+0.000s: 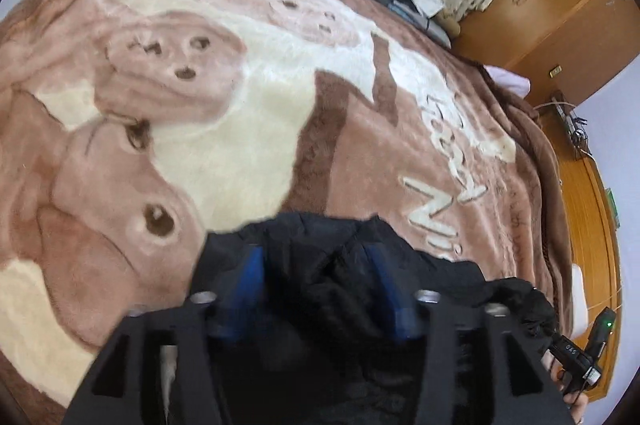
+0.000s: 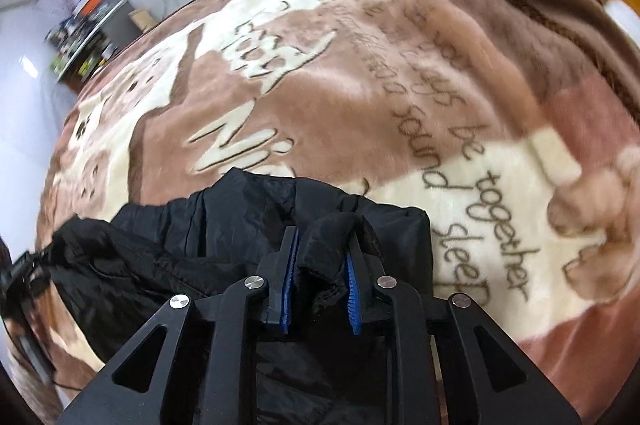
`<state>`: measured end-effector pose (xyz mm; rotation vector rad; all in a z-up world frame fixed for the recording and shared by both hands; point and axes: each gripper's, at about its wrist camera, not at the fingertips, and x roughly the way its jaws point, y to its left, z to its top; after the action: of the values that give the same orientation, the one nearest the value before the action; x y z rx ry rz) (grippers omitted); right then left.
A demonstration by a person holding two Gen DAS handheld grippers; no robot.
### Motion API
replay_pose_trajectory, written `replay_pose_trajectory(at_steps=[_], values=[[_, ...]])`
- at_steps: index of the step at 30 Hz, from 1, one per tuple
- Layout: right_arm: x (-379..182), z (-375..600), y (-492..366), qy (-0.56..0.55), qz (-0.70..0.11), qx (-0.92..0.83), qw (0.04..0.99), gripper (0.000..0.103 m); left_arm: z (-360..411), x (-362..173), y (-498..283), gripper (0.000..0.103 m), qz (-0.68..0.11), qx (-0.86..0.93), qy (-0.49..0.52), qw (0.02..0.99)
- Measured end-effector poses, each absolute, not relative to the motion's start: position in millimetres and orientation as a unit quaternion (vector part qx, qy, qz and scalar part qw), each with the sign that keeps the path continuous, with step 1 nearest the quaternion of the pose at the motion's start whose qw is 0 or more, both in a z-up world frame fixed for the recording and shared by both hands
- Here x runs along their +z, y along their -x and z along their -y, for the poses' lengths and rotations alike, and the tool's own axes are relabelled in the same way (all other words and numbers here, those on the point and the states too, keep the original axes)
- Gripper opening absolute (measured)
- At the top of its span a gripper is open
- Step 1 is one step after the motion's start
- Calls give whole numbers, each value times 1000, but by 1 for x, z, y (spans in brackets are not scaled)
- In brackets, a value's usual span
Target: Fold large clothes
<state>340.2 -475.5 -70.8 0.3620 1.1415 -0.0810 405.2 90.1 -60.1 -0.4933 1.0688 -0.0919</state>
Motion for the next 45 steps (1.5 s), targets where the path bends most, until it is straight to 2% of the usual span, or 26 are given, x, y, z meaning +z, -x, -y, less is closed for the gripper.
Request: replay_pose_trajectory(at_steps=[3, 5, 6, 7, 11, 15, 17, 19, 20, 23, 27, 28, 29, 30, 31, 34, 36, 38, 40, 42, 44, 45], values=[[-67, 477, -338, -181, -528, -36, 829, 27, -104, -51, -401, 72, -477, -54, 256, 839], [-60, 481, -335, -190, -509, -40, 839, 39, -112, -44, -397, 73, -472, -64, 260, 840], [-56, 483, -335, -185, -498, -47, 846, 52, -113, -40, -394, 77, -468, -58, 249, 846], [-51, 484, -336, -180, -487, -54, 853, 54, -115, -38, -391, 79, -467, -53, 238, 850], [-34, 492, -323, -186, -460, -29, 868, 54, -119, -37, -377, 79, -467, -93, 222, 851], [-35, 491, -299, -115, -449, 0, 886, 55, -110, -54, -366, 86, -491, -120, 159, 848], [-50, 489, -290, -79, -457, 27, 886, 58, -104, -63, -364, 86, -501, -123, 137, 845], [-66, 488, -288, -68, -472, 52, 877, 68, -97, -72, -364, 86, -509, -134, 127, 840], [-77, 487, -290, -65, -480, 70, 872, 69, -92, -77, -367, 86, -514, -141, 123, 837], [-97, 486, -299, -82, -482, 101, 866, 71, -81, -93, -375, 87, -538, -152, 122, 820], [-120, 494, -323, -164, -500, 121, 842, 75, -73, -102, -385, 87, -545, -128, 112, 821], [-123, 497, -326, -188, -504, 122, 834, 72, -73, -102, -386, 84, -545, -126, 117, 820], [-124, 500, -327, -208, -497, 115, 835, 63, -72, -101, -386, 80, -544, -123, 116, 822], [-122, 502, -328, -210, -491, 104, 839, 24, -72, -100, -388, 71, -544, -119, 115, 823], [-120, 505, -328, -214, -487, 94, 842, 16, -74, -99, -389, 60, -544, -116, 121, 822], [-115, 510, -326, -231, -481, 99, 840, 10, -81, -97, -396, 43, -546, -96, 136, 821], [-108, 509, -321, -214, -466, 105, 852, 11, -83, -97, -397, 42, -545, -88, 137, 822], [-107, 506, -322, -176, -470, 100, 859, 21, -80, -98, -397, 47, -542, -88, 119, 827], [-112, 500, -326, -138, -488, 95, 856, 50, -75, -100, -397, 50, -539, -92, 103, 831], [-119, 489, -331, -115, -501, 114, 850, 58, -73, -104, -398, 57, -545, -95, 103, 827], [-127, 484, -338, -111, -510, 110, 846, 58, -73, -106, -401, 58, -549, -92, 111, 824], [-131, 489, -340, -133, -517, 106, 839, 54, -73, -106, -401, 57, -550, -90, 113, 823]])
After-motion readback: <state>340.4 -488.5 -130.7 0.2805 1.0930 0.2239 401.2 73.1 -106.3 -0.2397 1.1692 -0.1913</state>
